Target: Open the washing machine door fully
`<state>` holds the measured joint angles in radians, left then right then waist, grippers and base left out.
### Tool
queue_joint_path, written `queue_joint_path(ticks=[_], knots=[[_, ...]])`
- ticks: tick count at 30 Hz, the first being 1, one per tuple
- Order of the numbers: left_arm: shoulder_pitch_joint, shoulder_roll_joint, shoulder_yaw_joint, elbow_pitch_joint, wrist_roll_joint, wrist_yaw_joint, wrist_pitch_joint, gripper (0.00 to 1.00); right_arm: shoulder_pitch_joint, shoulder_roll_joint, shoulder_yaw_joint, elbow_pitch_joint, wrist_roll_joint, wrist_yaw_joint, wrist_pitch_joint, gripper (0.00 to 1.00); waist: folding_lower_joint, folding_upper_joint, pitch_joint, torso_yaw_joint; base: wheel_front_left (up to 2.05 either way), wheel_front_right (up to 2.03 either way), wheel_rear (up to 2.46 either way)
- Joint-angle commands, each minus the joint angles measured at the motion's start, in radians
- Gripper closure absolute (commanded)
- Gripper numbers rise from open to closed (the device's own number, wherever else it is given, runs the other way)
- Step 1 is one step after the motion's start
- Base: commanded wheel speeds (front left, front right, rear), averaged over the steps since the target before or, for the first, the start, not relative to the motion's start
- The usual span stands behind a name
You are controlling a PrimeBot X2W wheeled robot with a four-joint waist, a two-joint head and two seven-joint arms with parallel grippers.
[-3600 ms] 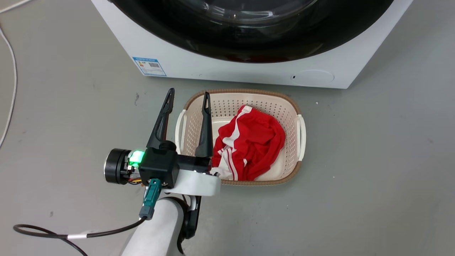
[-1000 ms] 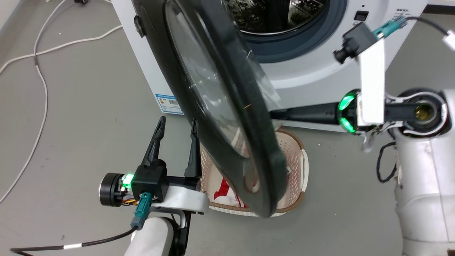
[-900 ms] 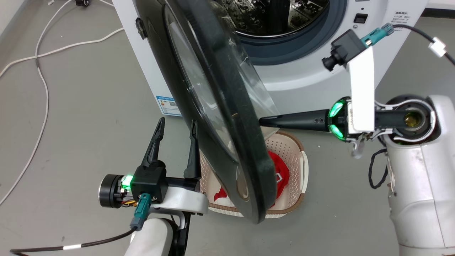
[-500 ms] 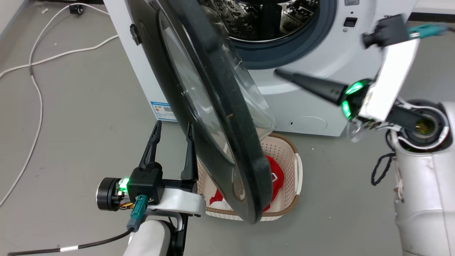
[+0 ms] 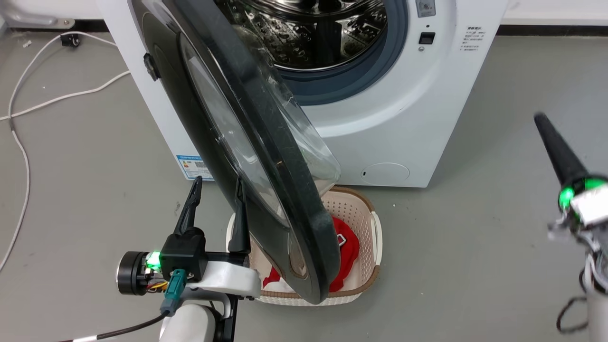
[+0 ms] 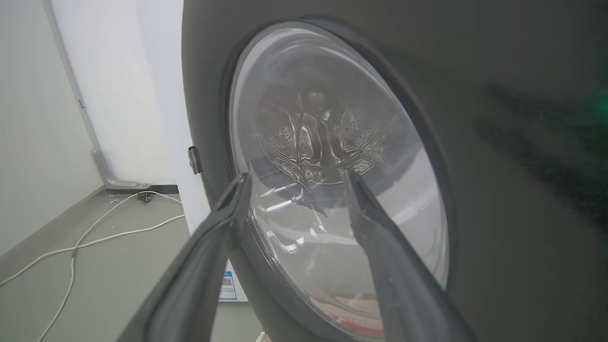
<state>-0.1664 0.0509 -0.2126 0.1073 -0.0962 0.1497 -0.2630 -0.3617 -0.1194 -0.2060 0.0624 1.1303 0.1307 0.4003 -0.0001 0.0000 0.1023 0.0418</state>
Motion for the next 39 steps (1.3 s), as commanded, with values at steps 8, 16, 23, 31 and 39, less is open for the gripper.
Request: queue_joint_path(ticks=[8, 16, 23, 31, 39], knots=[[0.033, 0.001, 0.03, 0.007, 0.004, -0.014, -0.003, 0.0, 0.245, 0.022, 0.024, -0.01, -0.104, 0.0, -0.258, 0.0, 0.0001, 0.0, -0.026, -0.011, 0.0, 0.0, 0.0], [0.044, 0.0, 0.044, 0.014, 0.013, -0.025, -0.003, 0.0, 0.356, 0.012, 0.09, -0.002, -0.411, 0.0, -0.548, 0.0, 0.0001, 0.0, -0.041, -0.025, 0.0, 0.0, 0.0], [0.052, 0.001, 0.051, 0.022, 0.02, -0.038, -0.003, 0.0, 0.367, 0.001, 0.077, -0.064, -0.771, 0.0, -0.645, 0.0, 0.0001, 0.0, -0.056, -0.03, 0.0, 0.0, 0.0], [0.06, 0.0, 0.06, 0.018, 0.023, -0.044, -0.003, 0.0, 0.434, 0.026, 0.103, -0.17, -1.062, 0.0, -0.649, 0.0, 0.0001, 0.0, -0.071, -0.029, 0.0, 0.0, 0.0], [0.068, 0.002, 0.074, 0.015, 0.033, -0.051, -0.003, 0.0, 0.503, 0.058, 0.129, -0.197, -1.102, 0.0, -0.618, 0.0, 0.0001, 0.0, -0.078, -0.027, 0.0, 0.0, 0.0]])
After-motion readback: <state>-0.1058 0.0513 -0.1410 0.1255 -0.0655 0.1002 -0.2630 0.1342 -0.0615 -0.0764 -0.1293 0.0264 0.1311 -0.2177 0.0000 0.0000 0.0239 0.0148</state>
